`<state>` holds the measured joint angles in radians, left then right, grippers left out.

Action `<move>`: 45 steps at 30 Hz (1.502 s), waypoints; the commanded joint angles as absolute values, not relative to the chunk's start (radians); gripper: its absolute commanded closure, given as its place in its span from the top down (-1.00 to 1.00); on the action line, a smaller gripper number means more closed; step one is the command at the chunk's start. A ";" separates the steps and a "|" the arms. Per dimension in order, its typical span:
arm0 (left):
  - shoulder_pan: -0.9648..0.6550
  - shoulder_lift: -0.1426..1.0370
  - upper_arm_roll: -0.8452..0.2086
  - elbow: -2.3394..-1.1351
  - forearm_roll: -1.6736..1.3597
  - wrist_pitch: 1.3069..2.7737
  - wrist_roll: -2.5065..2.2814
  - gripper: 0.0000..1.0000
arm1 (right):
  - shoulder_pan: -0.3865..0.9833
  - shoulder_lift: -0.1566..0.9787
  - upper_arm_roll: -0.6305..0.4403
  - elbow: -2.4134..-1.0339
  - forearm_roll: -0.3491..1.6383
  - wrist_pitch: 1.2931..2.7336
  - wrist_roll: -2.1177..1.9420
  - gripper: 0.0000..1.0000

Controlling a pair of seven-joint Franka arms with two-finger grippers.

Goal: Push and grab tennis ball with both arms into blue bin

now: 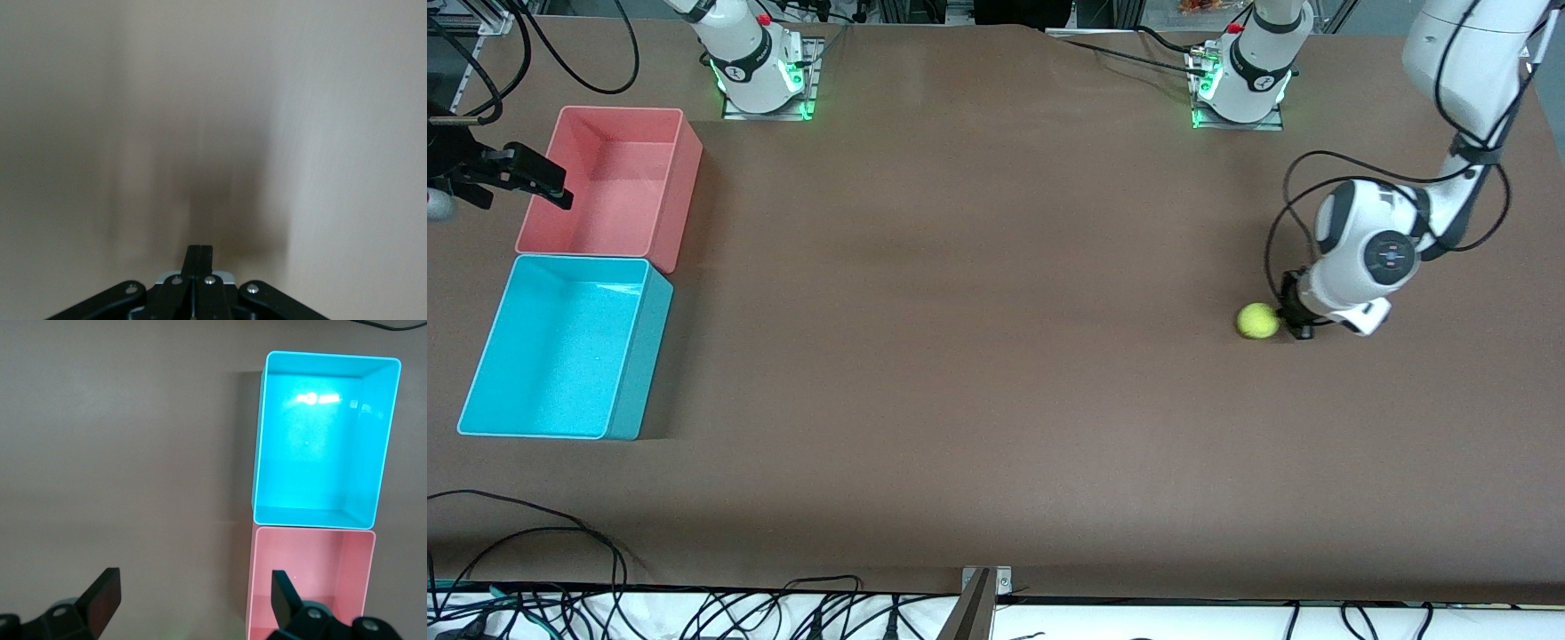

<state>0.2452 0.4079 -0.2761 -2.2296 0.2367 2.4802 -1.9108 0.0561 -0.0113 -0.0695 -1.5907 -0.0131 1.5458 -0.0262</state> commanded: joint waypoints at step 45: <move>0.259 0.367 -0.341 -1.642 0.235 1.873 -0.956 -1.00 | 0.058 -0.017 -0.069 -1.585 -0.003 1.539 -0.020 1.00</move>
<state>0.2551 0.3642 -0.3355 -1.7269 0.2376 1.9645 -1.1514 0.0561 -0.0112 -0.0695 -1.5907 -0.0131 1.5453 -0.0261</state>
